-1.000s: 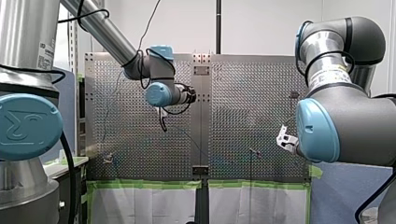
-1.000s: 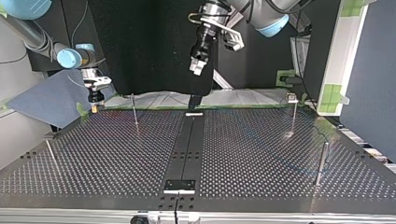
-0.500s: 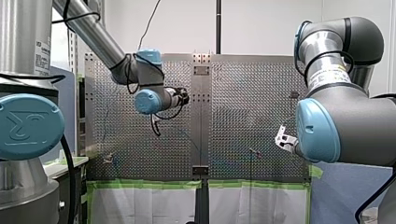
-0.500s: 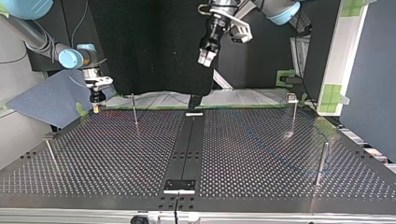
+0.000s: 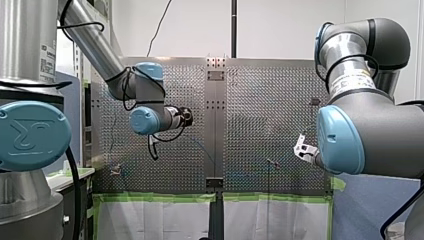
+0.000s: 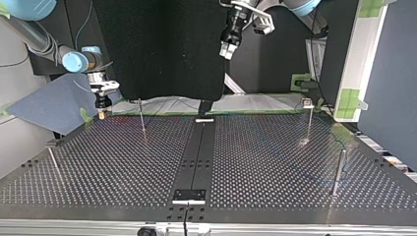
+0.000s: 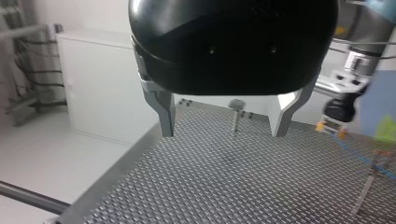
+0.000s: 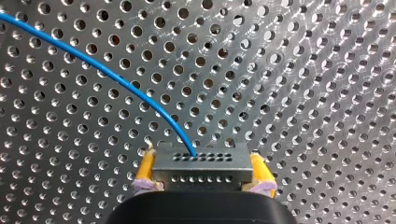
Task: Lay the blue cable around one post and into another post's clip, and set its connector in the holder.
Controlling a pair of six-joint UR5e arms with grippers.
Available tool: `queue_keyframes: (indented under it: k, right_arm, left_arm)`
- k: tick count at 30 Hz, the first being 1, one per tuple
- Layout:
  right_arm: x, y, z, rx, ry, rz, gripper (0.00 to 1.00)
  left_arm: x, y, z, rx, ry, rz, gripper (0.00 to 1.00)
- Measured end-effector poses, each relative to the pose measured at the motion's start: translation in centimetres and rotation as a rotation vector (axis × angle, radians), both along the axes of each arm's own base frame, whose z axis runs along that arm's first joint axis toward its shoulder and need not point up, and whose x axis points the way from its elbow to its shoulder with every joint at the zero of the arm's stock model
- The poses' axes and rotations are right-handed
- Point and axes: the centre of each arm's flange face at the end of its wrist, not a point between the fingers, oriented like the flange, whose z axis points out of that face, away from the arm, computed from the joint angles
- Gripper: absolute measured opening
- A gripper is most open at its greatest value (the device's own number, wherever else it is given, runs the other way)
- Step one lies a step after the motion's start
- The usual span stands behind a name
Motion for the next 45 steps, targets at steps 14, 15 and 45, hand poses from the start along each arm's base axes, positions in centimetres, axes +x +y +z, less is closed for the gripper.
queue_keyframes:
  k: [14, 15, 45]
  right_arm:
    - [0.1, -0.9, 1.7, -0.02, 0.025, -0.013, 0.0]
    - [0.0, -0.9, 2.1, -0.022, 0.031, -0.02, 0.0]
    - [5.5, 3.3, 13.7, -0.047, 0.19, -0.071, 0.0]
  left_arm:
    - [-2.6, 3.4, -3.6, 0.065, 0.076, 0.03, 1.0]
    - [-2.8, 3.5, -3.8, 0.069, 0.08, 0.031, 1.0]
    - [-2.5, 4.4, -4.3, 0.084, 0.101, 0.046, 1.0]
